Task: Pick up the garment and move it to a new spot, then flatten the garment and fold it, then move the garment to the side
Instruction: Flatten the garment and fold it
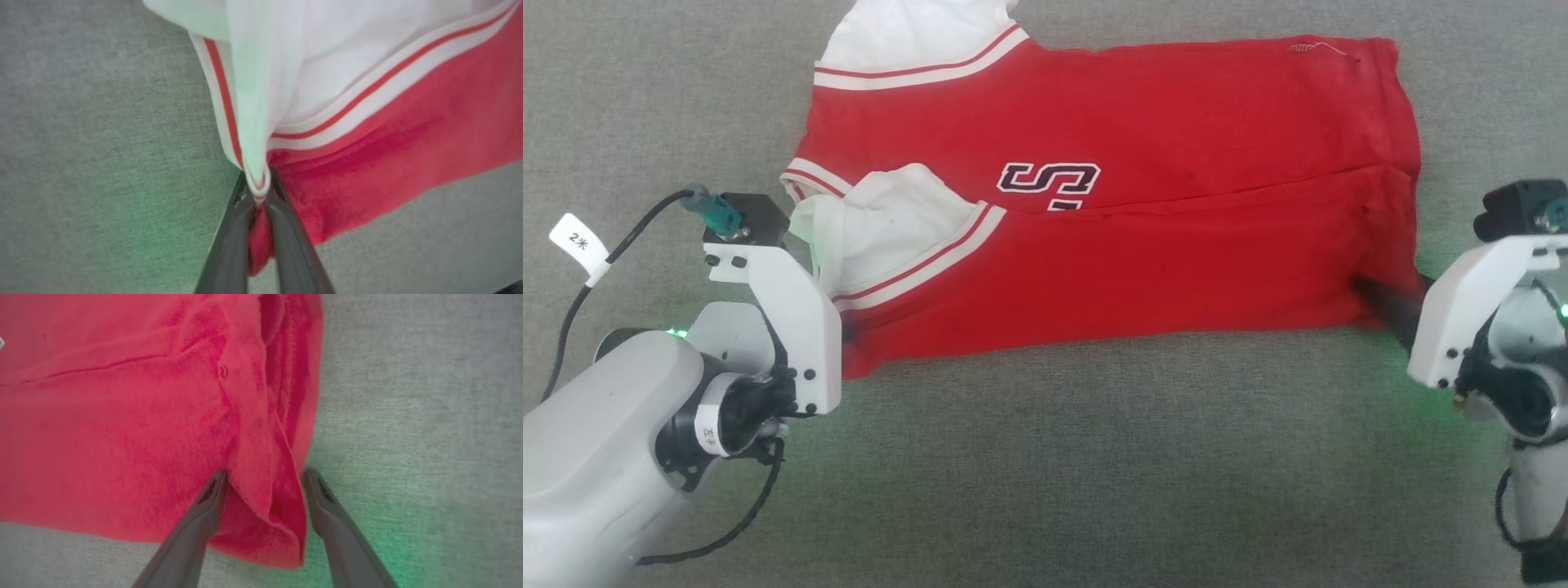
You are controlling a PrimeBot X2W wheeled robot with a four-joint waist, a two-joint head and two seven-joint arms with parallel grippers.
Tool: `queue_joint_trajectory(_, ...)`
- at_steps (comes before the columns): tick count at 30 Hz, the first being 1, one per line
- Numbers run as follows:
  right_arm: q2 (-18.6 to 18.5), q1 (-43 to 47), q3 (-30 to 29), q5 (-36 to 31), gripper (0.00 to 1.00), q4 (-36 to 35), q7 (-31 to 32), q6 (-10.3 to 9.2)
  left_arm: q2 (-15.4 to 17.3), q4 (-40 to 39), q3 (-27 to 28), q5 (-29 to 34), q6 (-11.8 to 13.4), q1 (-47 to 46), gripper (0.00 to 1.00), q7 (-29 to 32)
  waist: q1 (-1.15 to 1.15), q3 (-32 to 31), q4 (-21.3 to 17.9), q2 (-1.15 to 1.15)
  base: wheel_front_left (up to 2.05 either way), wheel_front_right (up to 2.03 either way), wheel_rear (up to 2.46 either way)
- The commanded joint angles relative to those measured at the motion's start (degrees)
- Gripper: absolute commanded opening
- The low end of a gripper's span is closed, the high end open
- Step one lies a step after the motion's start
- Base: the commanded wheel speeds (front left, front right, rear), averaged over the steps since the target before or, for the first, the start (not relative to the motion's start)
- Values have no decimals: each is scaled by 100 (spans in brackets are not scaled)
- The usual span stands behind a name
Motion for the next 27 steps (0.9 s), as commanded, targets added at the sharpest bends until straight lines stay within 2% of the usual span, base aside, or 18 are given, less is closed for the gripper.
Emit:
queue_joint_trajectory(1,60,88,85,-89,0,332,283,-10,-142,85,-189,-4,-52,144,0,47,0,18,31,0,0,0,0)
queue_joint_trajectory(6,-9,-55,56,-197,0,343,932,-10,-176,176,-163,-25,-109,147,0,-15,0,19,78,0,0,0,0)
queue_joint_trajectory(10,-103,-132,32,-72,0,69,1265,-10,-105,175,-103,-76,-112,157,0,11,0,-21,85,0,0,0,0)
queue_joint_trajectory(15,-269,-58,-8,96,0,-436,1624,-10,77,-115,-17,-143,4,181,0,99,0,-93,97,0,0,0,0)
queue_joint_trajectory(18,-380,51,-61,186,0,-797,1766,-10,226,-427,54,-209,146,262,0,144,0,-132,111,0,0,0,0)
queue_joint_trajectory(26,-584,661,-301,455,0,-1674,2189,-10,787,-1406,227,-306,720,706,0,97,0,-216,151,0,0,0,0)
queue_joint_trajectory(27,-584,661,-301,455,0,-1674,2189,-10,787,-1406,227,-306,720,706,0,97,0,-216,151,0,0,0,0)
